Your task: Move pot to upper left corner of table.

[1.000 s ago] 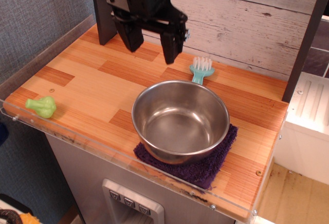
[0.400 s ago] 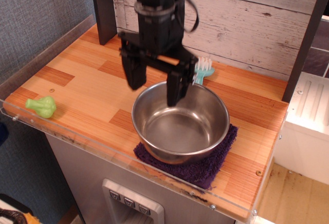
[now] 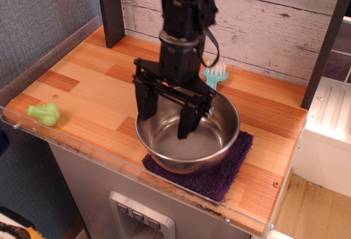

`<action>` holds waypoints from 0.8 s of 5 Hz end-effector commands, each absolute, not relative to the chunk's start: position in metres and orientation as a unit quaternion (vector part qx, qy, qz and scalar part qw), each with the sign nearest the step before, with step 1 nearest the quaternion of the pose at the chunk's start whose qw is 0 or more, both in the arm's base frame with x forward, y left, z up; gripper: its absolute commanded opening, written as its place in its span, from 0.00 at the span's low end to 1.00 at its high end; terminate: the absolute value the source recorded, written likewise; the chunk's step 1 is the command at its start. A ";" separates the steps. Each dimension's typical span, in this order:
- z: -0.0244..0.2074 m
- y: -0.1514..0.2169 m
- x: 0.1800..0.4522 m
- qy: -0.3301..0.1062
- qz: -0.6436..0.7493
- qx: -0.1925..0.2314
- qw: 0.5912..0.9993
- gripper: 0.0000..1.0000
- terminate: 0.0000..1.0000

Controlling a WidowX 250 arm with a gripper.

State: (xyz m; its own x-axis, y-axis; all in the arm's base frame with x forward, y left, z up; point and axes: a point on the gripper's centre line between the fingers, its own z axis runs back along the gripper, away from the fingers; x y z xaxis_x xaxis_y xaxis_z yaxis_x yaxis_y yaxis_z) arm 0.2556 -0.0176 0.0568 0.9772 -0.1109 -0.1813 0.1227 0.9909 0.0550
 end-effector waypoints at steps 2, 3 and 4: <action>0.109 -0.041 0.255 -0.032 -0.121 0.058 0.990 1.00 0.00; 0.120 -0.034 0.247 -0.053 -0.127 0.070 0.988 1.00 0.00; 0.115 -0.011 0.240 -0.055 -0.099 0.079 0.990 1.00 0.00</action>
